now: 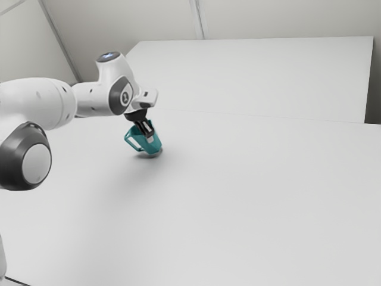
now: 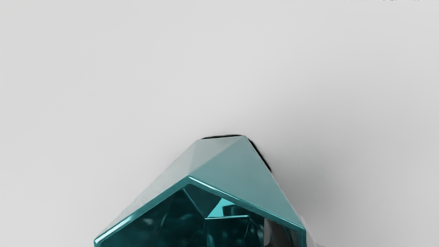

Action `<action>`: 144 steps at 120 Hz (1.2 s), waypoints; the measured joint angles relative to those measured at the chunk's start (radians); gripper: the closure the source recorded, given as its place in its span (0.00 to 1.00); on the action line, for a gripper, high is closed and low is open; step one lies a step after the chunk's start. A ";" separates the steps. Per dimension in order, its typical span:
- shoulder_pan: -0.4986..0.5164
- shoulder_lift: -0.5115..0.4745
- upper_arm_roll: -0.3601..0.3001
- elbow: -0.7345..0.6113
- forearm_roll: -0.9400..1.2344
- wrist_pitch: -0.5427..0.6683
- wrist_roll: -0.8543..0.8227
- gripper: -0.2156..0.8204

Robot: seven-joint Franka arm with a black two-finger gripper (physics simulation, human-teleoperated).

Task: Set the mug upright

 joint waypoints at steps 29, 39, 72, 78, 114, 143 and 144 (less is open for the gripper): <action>-0.004 0.009 -0.001 0.004 0.025 0.013 -0.051 0.96; 0.003 0.019 -0.003 0.006 0.023 0.015 -0.065 0.96; 0.007 0.020 -0.007 0.012 0.017 0.011 -0.091 0.58; 0.004 0.020 -0.006 0.019 0.019 0.009 -0.094 0.50; -0.003 -0.031 -0.001 0.036 0.029 -0.023 -0.102 0.28; -0.006 -0.180 0.011 0.036 0.069 -0.137 -0.112 0.23; -0.006 -0.185 0.012 0.036 0.071 -0.143 -0.113 0.23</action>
